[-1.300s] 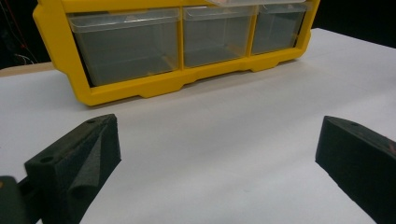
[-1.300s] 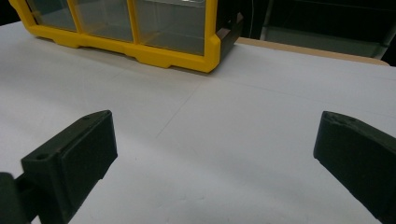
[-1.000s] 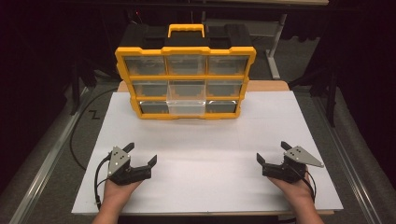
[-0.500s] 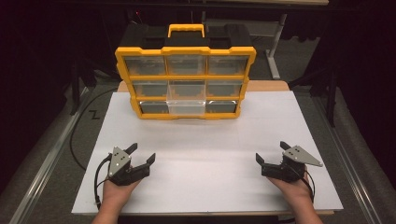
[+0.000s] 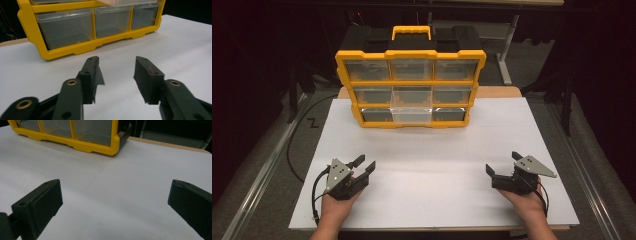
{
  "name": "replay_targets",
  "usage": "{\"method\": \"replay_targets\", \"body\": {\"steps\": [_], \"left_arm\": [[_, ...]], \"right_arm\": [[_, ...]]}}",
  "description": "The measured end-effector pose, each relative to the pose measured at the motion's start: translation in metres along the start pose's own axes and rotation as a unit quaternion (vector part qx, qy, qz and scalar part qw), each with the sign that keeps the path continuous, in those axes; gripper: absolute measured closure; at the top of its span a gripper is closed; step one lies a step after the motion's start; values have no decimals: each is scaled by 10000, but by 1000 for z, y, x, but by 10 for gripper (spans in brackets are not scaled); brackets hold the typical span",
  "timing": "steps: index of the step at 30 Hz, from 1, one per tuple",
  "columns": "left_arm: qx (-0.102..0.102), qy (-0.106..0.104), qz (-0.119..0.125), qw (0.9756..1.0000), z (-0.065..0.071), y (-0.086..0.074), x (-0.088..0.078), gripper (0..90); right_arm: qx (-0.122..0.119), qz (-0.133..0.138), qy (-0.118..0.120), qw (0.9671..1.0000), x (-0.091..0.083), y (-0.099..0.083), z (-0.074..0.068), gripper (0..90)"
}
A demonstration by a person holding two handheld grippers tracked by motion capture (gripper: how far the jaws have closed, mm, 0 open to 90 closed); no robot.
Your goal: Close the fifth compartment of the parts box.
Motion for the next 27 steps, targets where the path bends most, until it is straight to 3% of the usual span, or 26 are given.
{"method": "replay_targets", "body": {"steps": [8, 16, 27], "left_arm": [[-20, 21, 46, 10000, -1, 0, 0, 703], [-193, -12, 75, 9998, -4, 1, -1, 848], [-232, -109, 73, 9996, -3, 1, -1, 894]], "right_arm": [[13, -5, -2, 10000, 0, 0, 0, 9], [6, 2, 1, 10000, 1, 1, -1, 9], [-56, 2, 43, 10000, 1, 1, -2, 9]]}}
Point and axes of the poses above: each handheld gripper's, and its own axes: x roughly forward along the jaws, y roughly out of its top, z roughly to its right, the point moved 1 cm from there along x, roughly forward along the jaws, and after that the axes turned 5 degrees about -x, right-handed, at the moved point
